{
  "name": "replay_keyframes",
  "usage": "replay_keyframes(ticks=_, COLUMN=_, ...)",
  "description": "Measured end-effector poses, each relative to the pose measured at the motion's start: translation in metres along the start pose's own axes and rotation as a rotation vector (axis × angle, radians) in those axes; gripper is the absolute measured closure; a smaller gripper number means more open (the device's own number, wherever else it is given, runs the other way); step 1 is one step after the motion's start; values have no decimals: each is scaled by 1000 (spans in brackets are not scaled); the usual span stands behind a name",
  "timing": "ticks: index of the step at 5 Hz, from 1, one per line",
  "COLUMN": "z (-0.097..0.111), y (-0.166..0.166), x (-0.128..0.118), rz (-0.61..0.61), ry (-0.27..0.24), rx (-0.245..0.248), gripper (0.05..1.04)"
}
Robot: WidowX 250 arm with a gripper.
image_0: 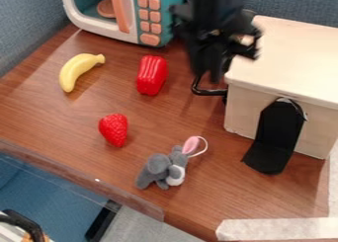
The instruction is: Move the gray doll from the table to the top of the drawer
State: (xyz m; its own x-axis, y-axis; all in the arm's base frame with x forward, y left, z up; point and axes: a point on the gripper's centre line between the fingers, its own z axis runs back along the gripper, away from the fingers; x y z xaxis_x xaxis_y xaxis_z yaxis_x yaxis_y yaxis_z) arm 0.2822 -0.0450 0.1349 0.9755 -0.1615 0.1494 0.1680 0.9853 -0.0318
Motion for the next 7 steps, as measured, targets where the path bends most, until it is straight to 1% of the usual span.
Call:
replay_keyframes(ticks=1, z=-21, y=5, x=-26, rz=-41, ry=41, rx=24, gripper=306)
replay_keyframes(ticks=2, z=-61, y=1, x=-45, rz=-106, ry=137, rx=46, gripper=85)
replay_keyframes(ticks=3, z=-96, y=-4, x=-55, rz=-158, ry=250, rx=78, gripper=83)
replay_keyframes(ticks=4, z=-110, y=-2, x=-57, rz=-163, ry=297, rx=92, gripper=82)
replay_keyframes(ticks=5, z=-111, y=-2, x=-57, rz=-155, ry=304, rx=84, gripper=127)
replay_keyframes(ticks=6, z=-110, y=3, x=-58, rz=-152, ry=307, rx=79, gripper=389)
replay_keyframes(ticks=7, z=-99, y=9, x=-56, rz=-138, ry=269, rx=68, gripper=683)
